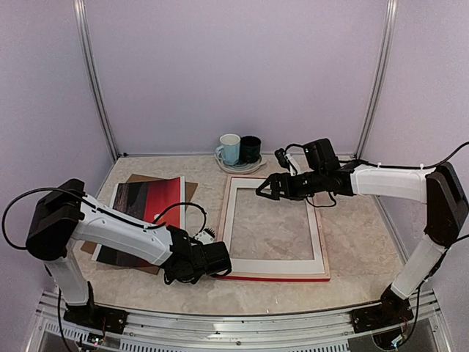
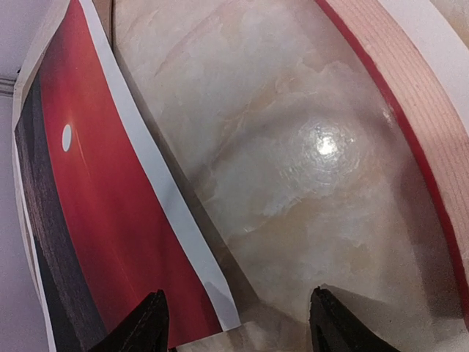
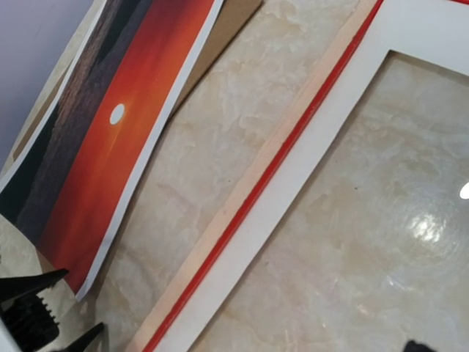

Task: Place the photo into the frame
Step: Pick up the photo from the backboard.

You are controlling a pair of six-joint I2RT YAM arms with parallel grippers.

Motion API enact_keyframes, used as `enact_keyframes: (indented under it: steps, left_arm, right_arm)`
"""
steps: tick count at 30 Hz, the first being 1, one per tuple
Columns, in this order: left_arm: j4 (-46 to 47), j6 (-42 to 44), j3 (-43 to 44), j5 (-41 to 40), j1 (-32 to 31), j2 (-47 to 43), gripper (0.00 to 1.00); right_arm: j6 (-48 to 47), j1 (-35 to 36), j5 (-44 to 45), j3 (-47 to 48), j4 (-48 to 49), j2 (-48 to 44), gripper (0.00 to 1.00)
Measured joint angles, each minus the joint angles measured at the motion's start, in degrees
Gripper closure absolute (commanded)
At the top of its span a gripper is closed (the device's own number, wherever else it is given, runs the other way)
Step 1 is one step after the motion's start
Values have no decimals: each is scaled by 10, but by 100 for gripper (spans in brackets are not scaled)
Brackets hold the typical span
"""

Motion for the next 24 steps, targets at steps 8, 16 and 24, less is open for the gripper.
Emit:
enact_keyframes:
  steps: [8,16,24]
  left_arm:
    - [0,-10,1,-39,7,16,34]
    - [-4,-17,8,-66,14,32,34]
    - [-20,-28,19,-73,14,42,35]
  right_arm:
    - [0,0,-5,-4,9,0,1]
    - [0,0,-6,-7,11,0,1]
    - [0,0,-8,-7,17,0,1]
